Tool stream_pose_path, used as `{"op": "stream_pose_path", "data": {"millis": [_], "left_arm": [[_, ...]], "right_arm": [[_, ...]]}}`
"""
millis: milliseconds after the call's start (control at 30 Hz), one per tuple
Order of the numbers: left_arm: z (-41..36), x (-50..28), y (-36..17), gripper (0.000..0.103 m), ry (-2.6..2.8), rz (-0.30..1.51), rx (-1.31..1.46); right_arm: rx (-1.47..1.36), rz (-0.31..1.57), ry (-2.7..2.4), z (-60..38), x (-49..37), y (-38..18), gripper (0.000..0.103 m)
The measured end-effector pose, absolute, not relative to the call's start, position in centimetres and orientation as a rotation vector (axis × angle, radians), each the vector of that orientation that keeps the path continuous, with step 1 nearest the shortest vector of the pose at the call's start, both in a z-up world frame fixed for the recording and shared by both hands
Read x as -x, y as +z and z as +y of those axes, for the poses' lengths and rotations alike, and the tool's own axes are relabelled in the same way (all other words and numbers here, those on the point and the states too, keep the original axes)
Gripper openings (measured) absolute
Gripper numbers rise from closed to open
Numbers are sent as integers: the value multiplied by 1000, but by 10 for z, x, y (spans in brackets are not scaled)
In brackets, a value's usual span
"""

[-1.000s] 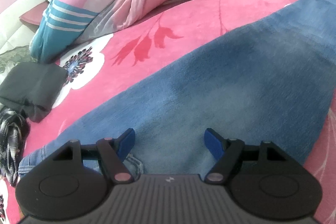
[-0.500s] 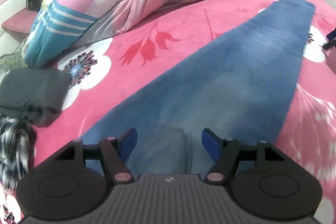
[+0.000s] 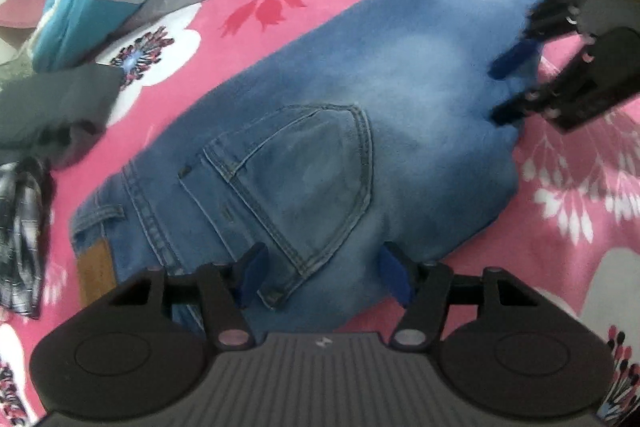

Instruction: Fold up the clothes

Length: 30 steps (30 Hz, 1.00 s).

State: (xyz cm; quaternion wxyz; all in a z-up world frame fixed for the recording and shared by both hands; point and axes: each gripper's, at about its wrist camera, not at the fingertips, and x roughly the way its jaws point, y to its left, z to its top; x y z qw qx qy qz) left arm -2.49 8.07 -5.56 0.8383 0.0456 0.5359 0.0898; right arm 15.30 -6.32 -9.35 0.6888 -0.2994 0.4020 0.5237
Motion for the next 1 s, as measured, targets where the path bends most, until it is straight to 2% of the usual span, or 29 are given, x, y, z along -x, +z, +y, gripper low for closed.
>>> {"op": "stream_pose_path", "data": {"millis": [167, 300, 367, 533, 667, 833, 1000], "left_arm": [[86, 31, -58, 65, 166, 1111, -96], [85, 32, -58, 65, 161, 1109, -102], [86, 30, -57, 65, 156, 1109, -100], [91, 33, -56, 66, 135, 1089, -65], [94, 35, -53, 66, 122, 1078, -50], [105, 40, -33, 66, 138, 1060, 22], [130, 47, -15, 66, 213, 973, 70]], "right_arm": [[714, 982, 955, -88, -162, -62, 47], [583, 885, 1132, -49, -142, -29, 47], [550, 842, 1265, -19, -129, -34, 47], [719, 929, 1298, -18, -110, -83, 49], [833, 1018, 1111, -44, -121, -62, 48], [604, 987, 1098, -24, -138, -16, 49], [462, 979, 1128, 28, -128, -23, 49]]}}
